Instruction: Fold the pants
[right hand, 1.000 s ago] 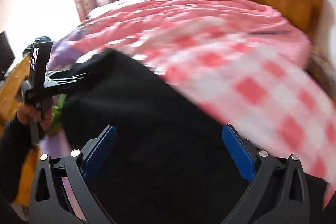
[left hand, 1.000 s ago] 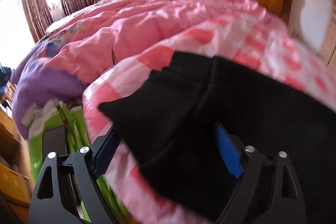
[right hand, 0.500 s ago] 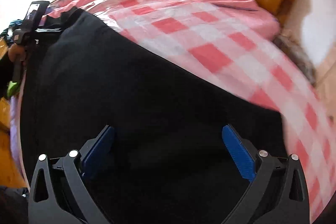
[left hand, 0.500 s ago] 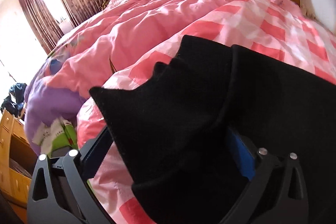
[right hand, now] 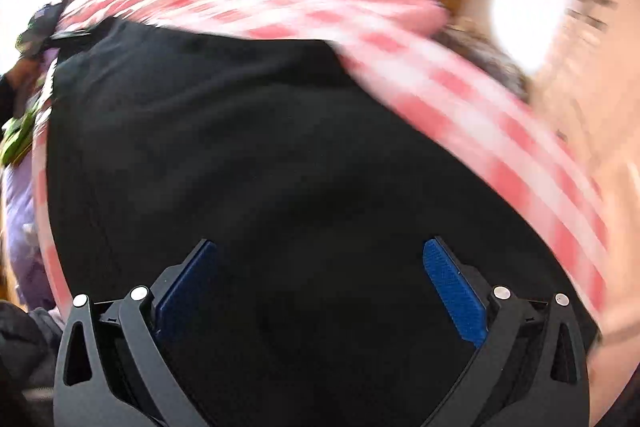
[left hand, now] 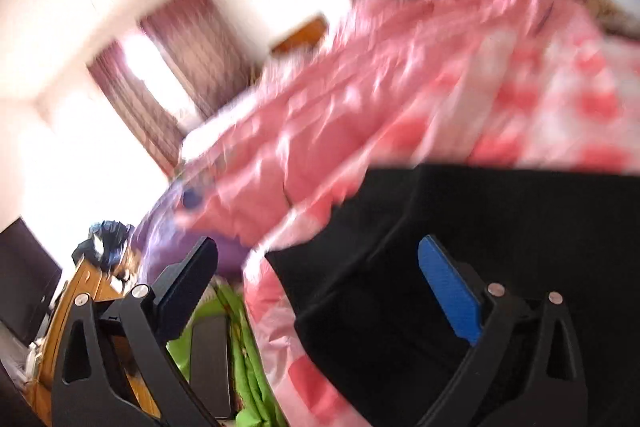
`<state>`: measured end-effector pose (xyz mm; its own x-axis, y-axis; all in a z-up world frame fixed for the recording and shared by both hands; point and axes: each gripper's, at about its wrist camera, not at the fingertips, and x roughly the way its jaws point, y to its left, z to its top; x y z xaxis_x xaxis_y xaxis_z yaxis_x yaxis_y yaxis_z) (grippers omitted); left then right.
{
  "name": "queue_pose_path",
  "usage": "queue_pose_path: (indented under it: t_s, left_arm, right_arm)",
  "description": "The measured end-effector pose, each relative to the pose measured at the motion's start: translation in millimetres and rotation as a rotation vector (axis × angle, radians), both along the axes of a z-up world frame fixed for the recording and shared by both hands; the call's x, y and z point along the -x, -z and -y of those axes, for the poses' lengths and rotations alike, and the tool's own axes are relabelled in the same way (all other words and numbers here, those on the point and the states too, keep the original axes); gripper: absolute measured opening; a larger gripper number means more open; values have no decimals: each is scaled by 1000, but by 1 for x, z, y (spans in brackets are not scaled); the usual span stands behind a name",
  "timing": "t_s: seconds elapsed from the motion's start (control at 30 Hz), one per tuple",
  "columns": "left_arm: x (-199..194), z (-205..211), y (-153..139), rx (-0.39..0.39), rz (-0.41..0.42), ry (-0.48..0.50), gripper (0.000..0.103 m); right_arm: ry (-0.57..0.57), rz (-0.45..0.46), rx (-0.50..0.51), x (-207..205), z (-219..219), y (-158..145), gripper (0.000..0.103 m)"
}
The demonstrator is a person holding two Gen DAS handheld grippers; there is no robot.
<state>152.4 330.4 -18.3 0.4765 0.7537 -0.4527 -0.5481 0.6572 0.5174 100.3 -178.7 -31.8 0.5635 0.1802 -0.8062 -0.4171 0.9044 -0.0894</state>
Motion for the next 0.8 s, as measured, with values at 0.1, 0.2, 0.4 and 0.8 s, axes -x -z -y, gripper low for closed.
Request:
queue_pose_path:
  t_s: [0.1, 0.2, 0.4, 0.8]
  left_arm:
    - [15, 63, -14, 147, 25, 207, 101]
    - [23, 134, -2, 335, -73, 450, 101]
    - [44, 242, 22, 341, -187, 699, 101]
    - [29, 231, 45, 557, -203, 640, 102]
  right_arm:
    - [77, 13, -51, 14, 45, -9, 99]
    - [127, -5, -88, 21, 71, -8, 99]
    - [78, -46, -25, 36, 80, 21, 99]
    - [280, 43, -337, 77, 146, -9, 99]
